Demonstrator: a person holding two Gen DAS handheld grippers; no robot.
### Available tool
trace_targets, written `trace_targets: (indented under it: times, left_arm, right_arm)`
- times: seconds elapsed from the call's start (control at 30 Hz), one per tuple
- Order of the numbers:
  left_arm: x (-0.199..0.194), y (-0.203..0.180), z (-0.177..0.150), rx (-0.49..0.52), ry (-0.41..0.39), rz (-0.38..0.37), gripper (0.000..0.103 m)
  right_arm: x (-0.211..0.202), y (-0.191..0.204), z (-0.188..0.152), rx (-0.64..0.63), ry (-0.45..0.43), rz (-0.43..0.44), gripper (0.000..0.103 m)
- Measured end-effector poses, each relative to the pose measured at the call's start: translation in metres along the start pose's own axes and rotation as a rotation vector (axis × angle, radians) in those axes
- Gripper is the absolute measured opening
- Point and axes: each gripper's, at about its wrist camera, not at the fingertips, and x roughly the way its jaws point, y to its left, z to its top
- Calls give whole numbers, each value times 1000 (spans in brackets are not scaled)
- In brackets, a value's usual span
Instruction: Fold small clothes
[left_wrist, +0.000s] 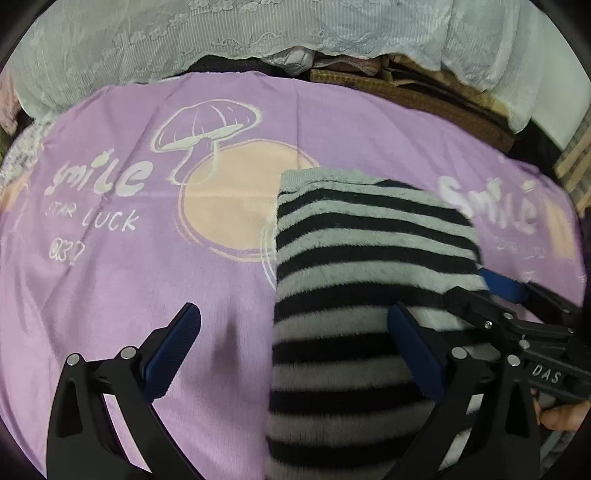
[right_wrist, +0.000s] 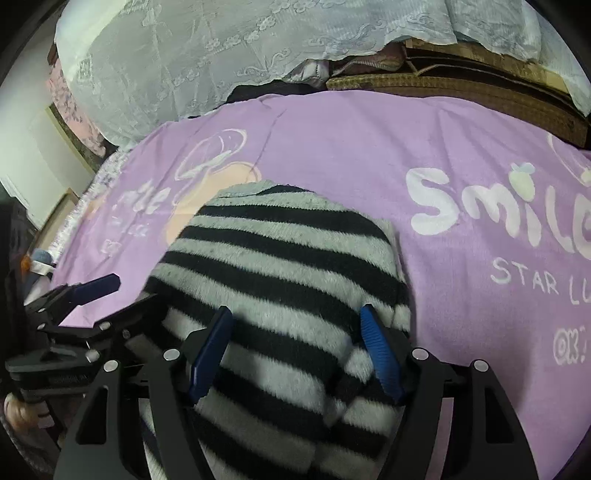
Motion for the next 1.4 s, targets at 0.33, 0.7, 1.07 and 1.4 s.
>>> trace_targets:
  times: [0.33, 0.7, 1.07, 1.4]
  left_arm:
    - [8, 39, -19, -180, 133, -294, 98]
    - [55, 10, -19, -146, 251, -416, 99]
    - [40, -3, -27, -32, 173, -400, 85]
    - [50, -6, -28, 18, 197, -388, 98]
  right_arm:
    - [-25, -80, -53, 402, 22, 195, 82]
    - [24, -62, -33, 426, 24, 255, 87]
    - [12, -42, -48, 510, -4, 144, 56]
    - [15, -38, -62, 528, -18, 115, 59]
